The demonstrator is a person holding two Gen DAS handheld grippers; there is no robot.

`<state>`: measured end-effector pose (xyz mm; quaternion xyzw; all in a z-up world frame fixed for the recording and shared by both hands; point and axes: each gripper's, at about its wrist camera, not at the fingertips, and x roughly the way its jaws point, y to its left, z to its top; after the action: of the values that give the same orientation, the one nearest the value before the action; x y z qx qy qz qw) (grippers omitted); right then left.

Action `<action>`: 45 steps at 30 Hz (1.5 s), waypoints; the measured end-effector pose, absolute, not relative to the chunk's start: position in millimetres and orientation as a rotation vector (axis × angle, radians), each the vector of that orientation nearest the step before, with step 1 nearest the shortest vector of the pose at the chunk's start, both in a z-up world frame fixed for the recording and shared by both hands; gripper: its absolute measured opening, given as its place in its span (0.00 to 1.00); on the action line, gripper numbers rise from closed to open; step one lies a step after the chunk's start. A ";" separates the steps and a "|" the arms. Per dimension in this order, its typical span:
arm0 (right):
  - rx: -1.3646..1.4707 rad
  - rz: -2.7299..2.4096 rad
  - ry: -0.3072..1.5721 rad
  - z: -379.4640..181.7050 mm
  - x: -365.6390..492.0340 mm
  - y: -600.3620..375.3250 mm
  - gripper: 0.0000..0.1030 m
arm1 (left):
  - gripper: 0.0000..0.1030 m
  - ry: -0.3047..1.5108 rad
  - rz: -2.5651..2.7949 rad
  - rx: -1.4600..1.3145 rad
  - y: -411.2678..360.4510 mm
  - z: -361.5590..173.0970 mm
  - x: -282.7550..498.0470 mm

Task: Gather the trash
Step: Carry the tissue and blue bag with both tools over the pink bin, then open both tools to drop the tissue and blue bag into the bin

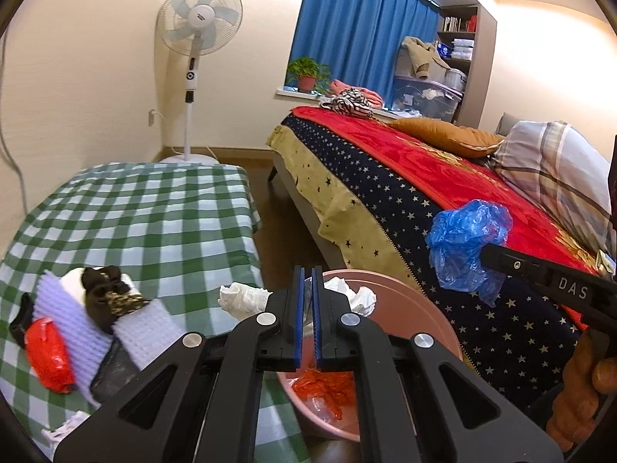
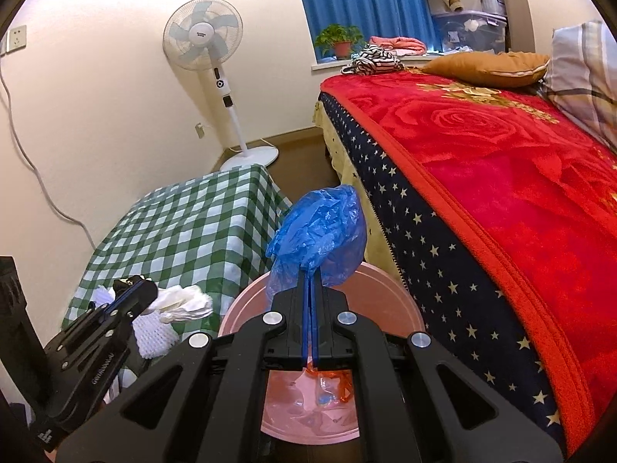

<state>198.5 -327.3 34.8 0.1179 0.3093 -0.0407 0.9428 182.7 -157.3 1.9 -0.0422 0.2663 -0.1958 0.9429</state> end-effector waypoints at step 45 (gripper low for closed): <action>0.263 -0.151 0.644 26.0 206.5 -334.7 0.35 | 0.32 0.624 -0.508 -0.066 -182.3 -20.3 203.2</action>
<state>206.5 -334.7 26.0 0.1289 0.3153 -0.0739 0.9373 203.2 -182.3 -20.3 -0.0319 0.3038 -0.2472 0.9196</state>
